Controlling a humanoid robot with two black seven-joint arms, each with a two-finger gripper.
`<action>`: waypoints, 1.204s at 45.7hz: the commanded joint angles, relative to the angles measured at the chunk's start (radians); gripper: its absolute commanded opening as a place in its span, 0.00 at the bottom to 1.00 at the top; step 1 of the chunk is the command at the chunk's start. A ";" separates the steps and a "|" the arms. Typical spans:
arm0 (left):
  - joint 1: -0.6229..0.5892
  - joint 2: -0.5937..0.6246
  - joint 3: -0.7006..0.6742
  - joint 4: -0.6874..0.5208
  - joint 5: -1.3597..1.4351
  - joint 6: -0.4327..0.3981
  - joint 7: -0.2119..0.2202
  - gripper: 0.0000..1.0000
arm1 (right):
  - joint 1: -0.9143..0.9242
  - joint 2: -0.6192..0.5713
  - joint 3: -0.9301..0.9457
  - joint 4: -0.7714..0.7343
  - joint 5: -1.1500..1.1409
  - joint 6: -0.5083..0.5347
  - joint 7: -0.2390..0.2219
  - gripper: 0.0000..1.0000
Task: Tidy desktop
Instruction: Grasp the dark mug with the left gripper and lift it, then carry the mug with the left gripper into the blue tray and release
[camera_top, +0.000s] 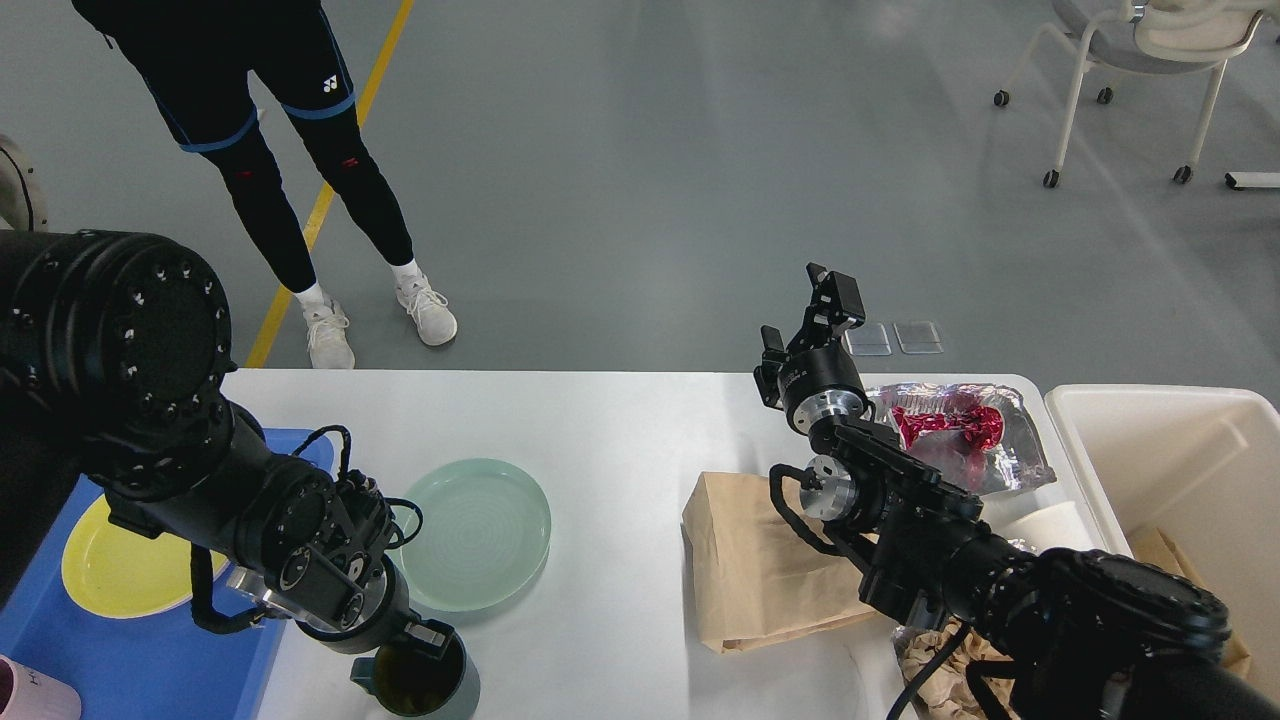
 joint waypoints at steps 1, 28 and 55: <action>0.010 -0.001 0.002 0.008 0.001 -0.007 0.029 0.19 | 0.000 0.000 0.000 0.000 0.000 0.000 0.000 1.00; -0.100 0.014 -0.005 -0.055 0.007 -0.199 0.018 0.00 | 0.000 0.000 0.000 0.000 0.003 0.000 0.000 1.00; -1.168 0.410 -0.022 -0.093 0.002 -0.950 -0.005 0.00 | -0.001 -0.002 0.000 0.000 0.000 0.000 0.000 1.00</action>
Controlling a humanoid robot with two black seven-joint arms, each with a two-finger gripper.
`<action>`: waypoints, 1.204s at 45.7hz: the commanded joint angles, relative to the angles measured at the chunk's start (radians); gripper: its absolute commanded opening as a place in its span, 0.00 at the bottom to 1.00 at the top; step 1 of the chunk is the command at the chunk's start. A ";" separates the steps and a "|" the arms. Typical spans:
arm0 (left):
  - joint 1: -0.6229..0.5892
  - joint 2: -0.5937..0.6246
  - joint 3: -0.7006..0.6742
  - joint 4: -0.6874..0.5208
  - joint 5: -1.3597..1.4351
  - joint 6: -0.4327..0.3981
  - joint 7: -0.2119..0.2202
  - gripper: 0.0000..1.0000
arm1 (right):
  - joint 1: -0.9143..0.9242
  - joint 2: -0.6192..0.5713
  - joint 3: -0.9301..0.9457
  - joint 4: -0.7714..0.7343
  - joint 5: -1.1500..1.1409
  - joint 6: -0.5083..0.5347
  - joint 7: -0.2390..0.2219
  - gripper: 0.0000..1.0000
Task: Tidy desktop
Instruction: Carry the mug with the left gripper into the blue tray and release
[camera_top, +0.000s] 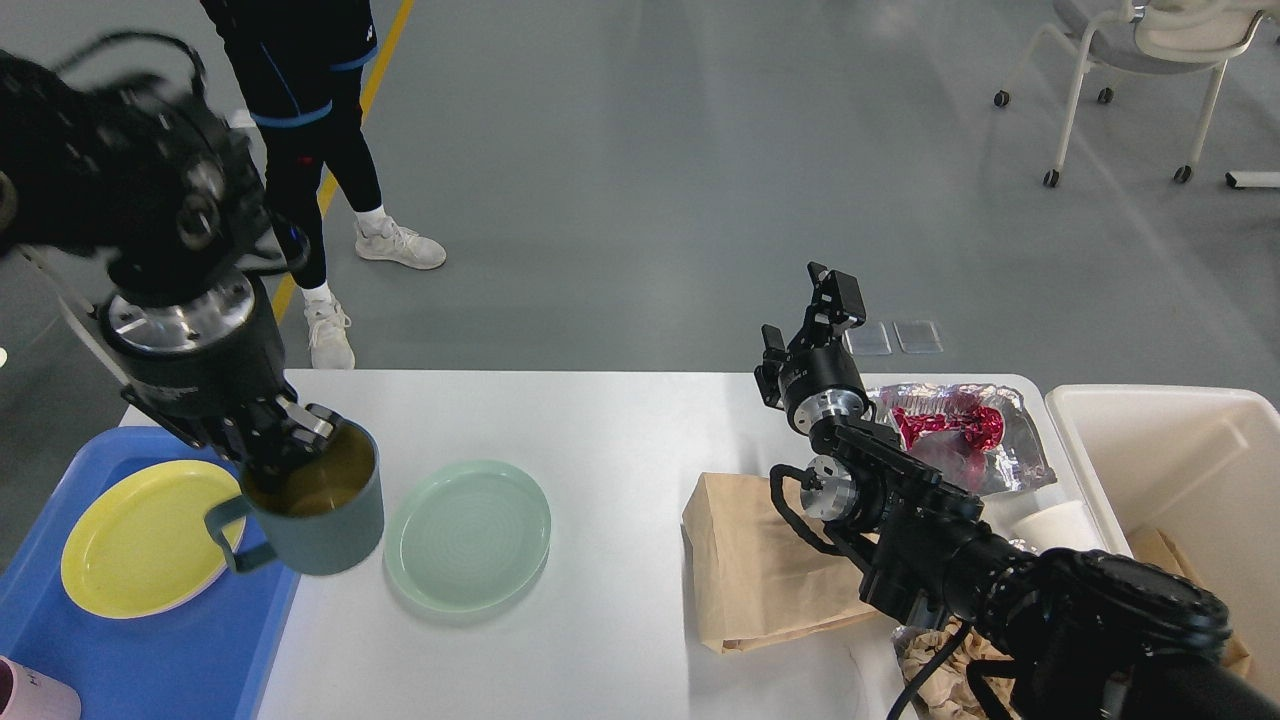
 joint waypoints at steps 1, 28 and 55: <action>-0.242 0.081 -0.014 0.001 -0.007 -0.020 -0.003 0.00 | 0.001 0.000 0.000 -0.001 -0.001 0.000 0.000 1.00; 0.385 0.114 0.162 0.007 0.006 0.303 0.084 0.00 | 0.001 0.000 0.000 0.001 -0.001 0.000 0.000 1.00; 0.851 0.085 0.173 0.010 0.055 0.752 0.086 0.00 | 0.001 0.002 0.000 0.001 -0.001 0.000 0.000 1.00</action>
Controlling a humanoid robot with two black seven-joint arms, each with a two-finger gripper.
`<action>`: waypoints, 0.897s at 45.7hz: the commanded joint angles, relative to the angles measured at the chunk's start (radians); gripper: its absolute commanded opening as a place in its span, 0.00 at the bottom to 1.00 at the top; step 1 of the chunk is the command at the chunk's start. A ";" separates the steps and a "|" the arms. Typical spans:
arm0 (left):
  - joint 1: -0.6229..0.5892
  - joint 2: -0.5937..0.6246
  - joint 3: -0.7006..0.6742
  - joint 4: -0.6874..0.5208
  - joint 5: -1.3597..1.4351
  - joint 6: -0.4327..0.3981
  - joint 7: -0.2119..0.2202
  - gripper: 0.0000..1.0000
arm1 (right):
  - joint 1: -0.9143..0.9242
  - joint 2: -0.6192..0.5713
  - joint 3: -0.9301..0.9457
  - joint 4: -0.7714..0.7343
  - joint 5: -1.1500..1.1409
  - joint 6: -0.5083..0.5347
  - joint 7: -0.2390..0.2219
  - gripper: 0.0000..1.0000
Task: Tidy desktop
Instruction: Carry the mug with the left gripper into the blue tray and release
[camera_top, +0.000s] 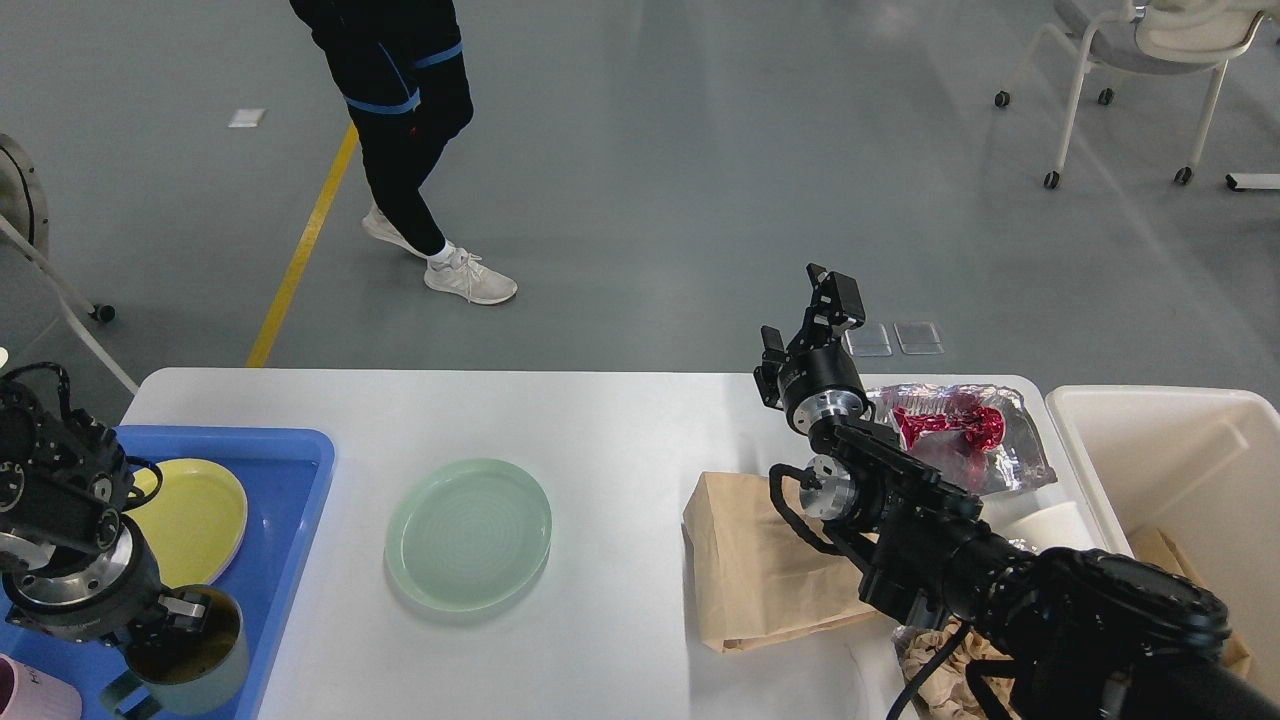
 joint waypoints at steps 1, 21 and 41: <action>0.057 -0.014 -0.001 0.004 -0.001 0.056 -0.001 0.00 | 0.000 0.000 0.000 0.000 0.000 0.000 0.000 1.00; 0.204 -0.029 0.007 0.141 0.003 0.065 -0.001 0.00 | 0.000 0.000 0.000 0.000 0.000 0.000 0.000 1.00; 0.185 -0.028 0.007 0.155 -0.001 -0.033 -0.015 0.67 | 0.000 0.000 0.000 0.000 0.000 0.000 0.000 1.00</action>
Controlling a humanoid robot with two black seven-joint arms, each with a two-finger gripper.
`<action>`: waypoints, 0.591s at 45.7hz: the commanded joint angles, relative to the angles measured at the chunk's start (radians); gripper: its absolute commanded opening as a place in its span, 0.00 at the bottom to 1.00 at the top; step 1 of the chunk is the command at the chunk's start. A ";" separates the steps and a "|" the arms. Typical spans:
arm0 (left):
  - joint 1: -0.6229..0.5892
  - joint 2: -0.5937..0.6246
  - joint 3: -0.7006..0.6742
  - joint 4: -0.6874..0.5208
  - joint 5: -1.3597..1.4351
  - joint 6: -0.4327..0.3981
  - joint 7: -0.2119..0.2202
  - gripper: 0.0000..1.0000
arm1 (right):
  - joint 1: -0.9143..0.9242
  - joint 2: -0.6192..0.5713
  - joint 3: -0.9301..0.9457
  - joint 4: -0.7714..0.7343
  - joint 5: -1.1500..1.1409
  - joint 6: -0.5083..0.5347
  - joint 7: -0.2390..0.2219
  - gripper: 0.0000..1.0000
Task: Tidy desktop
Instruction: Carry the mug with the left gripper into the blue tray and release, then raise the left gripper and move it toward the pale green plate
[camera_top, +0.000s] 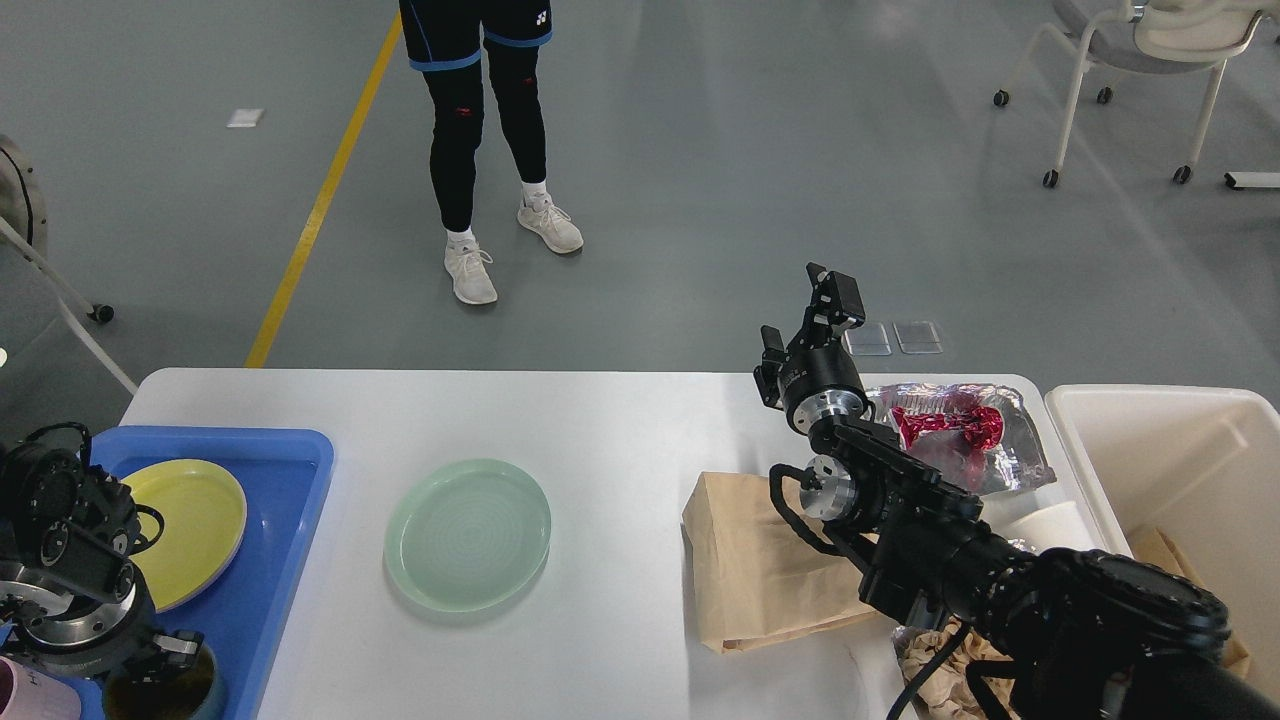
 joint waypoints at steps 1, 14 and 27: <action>-0.041 0.010 0.005 0.000 -0.001 -0.082 -0.007 0.70 | 0.000 0.000 0.000 0.000 -0.001 0.000 0.000 1.00; -0.285 0.041 -0.001 0.002 -0.020 -0.330 0.003 0.95 | 0.000 0.000 0.000 0.000 -0.001 0.000 0.000 1.00; -0.470 0.021 -0.069 0.107 -0.021 -0.331 -0.012 0.97 | 0.000 0.000 0.000 0.000 -0.001 0.000 0.000 1.00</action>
